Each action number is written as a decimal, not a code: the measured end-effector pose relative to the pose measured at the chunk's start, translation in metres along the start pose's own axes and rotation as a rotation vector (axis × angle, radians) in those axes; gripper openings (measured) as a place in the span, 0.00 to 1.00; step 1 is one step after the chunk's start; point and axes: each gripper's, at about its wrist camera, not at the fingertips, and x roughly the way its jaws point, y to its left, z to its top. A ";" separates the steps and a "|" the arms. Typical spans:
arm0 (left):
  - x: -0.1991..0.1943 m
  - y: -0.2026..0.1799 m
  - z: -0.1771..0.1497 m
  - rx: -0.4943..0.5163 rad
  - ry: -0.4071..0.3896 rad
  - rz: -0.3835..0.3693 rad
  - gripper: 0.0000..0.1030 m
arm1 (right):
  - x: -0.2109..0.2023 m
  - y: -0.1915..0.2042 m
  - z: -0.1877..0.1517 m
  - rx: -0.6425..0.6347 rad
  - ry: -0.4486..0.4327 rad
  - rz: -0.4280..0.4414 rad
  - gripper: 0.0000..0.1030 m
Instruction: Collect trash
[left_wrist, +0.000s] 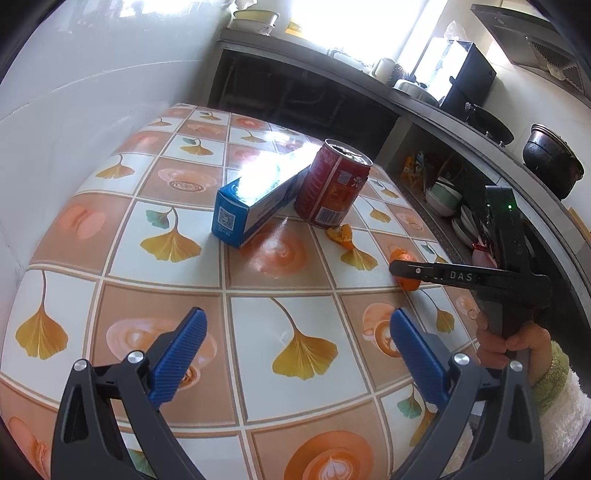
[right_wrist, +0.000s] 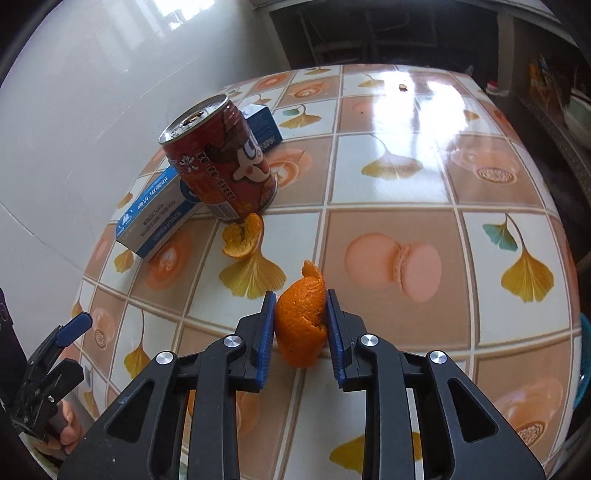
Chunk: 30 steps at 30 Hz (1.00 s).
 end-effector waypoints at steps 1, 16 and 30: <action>0.000 0.000 0.002 0.005 -0.005 0.005 0.94 | -0.001 -0.001 -0.001 0.006 -0.006 0.000 0.39; 0.077 0.028 0.085 0.118 0.112 0.213 0.80 | -0.035 -0.014 0.000 0.036 -0.139 0.036 0.61; 0.074 0.076 0.077 -0.196 0.190 0.082 0.43 | -0.042 -0.034 -0.011 0.097 -0.137 0.174 0.61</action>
